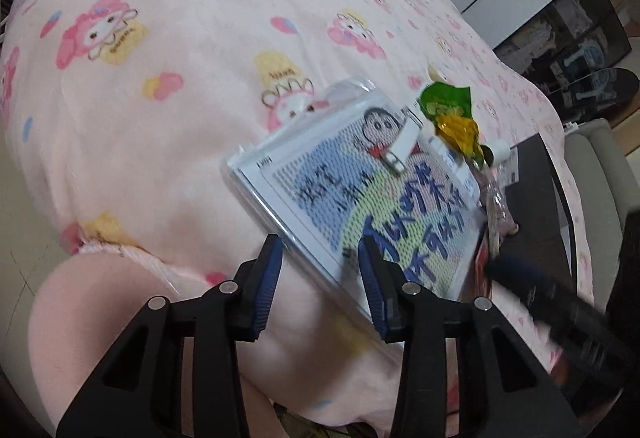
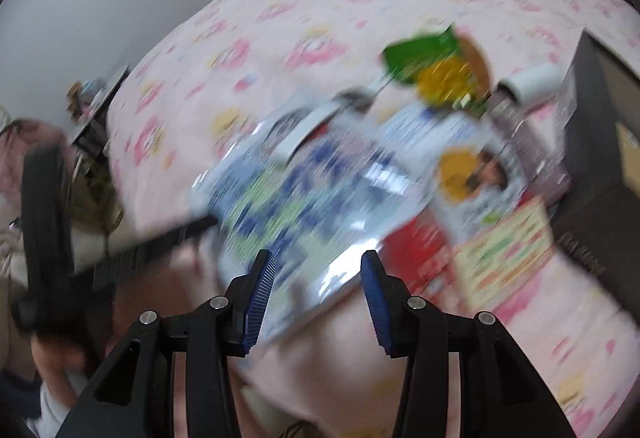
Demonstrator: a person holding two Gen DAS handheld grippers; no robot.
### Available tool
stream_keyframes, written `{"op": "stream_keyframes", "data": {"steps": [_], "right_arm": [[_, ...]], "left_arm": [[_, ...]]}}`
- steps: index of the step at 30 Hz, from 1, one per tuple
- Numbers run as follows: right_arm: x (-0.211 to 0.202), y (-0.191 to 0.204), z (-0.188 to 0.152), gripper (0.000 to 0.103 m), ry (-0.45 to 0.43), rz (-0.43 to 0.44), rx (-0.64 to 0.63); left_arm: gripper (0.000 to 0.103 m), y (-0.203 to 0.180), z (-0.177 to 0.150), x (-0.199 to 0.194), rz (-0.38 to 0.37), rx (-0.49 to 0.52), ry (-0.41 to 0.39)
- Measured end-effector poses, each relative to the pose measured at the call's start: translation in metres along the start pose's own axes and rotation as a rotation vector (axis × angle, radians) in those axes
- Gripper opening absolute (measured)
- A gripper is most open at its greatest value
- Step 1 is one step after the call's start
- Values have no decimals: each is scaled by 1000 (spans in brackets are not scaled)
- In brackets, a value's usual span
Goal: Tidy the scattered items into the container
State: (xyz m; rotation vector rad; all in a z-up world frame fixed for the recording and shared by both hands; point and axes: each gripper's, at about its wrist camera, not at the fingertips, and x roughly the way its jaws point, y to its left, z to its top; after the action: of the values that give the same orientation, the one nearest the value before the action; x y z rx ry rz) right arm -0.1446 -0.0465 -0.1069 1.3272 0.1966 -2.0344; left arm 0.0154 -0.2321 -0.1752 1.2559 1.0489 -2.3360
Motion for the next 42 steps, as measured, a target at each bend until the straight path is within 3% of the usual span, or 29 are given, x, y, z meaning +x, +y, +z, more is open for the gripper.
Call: {"op": "stream_keyframes", "data": {"steps": [3,12,15,18,21,24,29,30,31,34,37,39,42], "right_arm": [[11,-6,28,41,-35,-61,-25],[64,-6,48,42,72,-121,-128],[69,0,52,42,91,-101,-154],[67,12,48,42,112,-20,-153],[63,32,37,42,117,13,-223],[61,38,36,42,68,-58,-274],[69,0,55,44,69,-138,-172],[71,-6,59,50,70,-139,-164],[73,-11,61,57,77,-131,-157],[78,-26,66,66,106,-102,-135],[83,-43,68,65,136,-11,-36],[78,-37,64,62,140,3,-39],[68,-20,51,61,165,68,-67]], "left_arm": [[37,0,0,5,5,-8,-6],[33,12,37,8,-28,-47,-99],[33,20,44,5,-54,-88,-153],[33,23,42,-11,-76,-108,-232],[33,25,39,-11,-14,-114,-186],[34,30,31,4,-62,-146,-83],[34,19,32,12,-83,-86,-69],[35,18,33,14,-89,-86,-70],[36,17,35,15,-93,-85,-78],[36,14,42,18,-87,-77,-97],[36,15,51,22,-97,-87,-113],[36,21,55,21,-87,-110,-140],[45,36,60,14,-78,-181,-195]]}}
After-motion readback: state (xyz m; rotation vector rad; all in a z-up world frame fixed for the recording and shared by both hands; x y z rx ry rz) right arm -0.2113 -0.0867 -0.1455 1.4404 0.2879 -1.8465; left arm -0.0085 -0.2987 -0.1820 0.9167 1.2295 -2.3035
